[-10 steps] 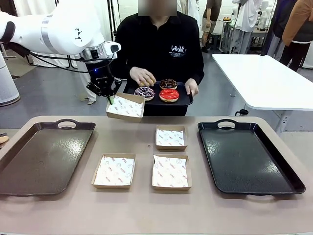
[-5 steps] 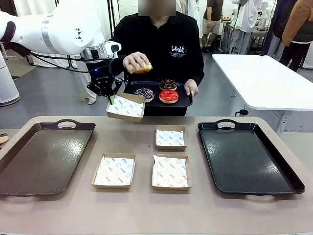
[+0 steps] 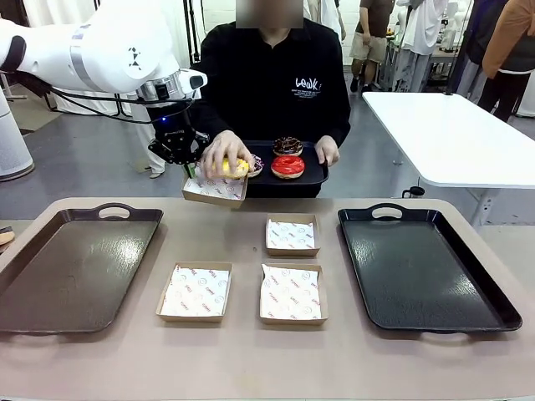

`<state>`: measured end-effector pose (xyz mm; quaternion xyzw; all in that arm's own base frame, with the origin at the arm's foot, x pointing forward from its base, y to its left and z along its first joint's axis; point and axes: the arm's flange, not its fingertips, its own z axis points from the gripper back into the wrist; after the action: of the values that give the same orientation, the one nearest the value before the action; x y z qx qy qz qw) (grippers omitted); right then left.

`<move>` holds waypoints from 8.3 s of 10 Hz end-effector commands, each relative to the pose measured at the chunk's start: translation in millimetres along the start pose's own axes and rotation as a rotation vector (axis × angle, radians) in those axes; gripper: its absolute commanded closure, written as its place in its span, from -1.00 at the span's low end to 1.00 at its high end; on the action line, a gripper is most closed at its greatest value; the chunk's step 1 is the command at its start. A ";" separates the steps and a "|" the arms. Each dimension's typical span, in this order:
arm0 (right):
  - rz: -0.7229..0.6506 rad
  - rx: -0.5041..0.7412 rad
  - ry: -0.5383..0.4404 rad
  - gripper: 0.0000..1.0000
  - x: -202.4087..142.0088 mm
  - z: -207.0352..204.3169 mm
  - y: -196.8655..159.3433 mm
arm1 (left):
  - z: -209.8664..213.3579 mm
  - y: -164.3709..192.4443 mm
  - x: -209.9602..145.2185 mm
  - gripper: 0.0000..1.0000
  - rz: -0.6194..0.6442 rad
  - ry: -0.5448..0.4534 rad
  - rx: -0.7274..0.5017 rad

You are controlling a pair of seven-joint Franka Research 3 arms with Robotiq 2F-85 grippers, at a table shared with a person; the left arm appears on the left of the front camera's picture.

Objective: Individually package the donuts and arrange them on the tray.
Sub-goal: Place the picked Paper togo box on the Handle tray while simultaneously picking up another Paper togo box from the table with the other hand.

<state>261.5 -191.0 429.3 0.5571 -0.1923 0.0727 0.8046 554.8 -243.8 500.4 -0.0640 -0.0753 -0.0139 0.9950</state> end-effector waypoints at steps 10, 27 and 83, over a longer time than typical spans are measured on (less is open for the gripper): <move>0.016 0.022 -0.017 -1.00 0.5 0.6 -0.1 | 4.0 0.1 -0.8 1.00 -0.002 -0.006 -0.001; -0.046 -0.739 0.279 -1.00 179.2 -323.8 49.2 | 32.5 215.0 -85.7 0.97 0.103 0.027 0.104; -0.145 -1.084 0.305 0.12 204.9 -510.3 -33.8 | -94.8 319.0 3.0 0.97 0.064 0.086 0.137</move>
<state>577.5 250.9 330.3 0.0503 -0.0378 -0.0244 0.9977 580.6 57.8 362.9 0.0149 -0.0268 0.0313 0.9990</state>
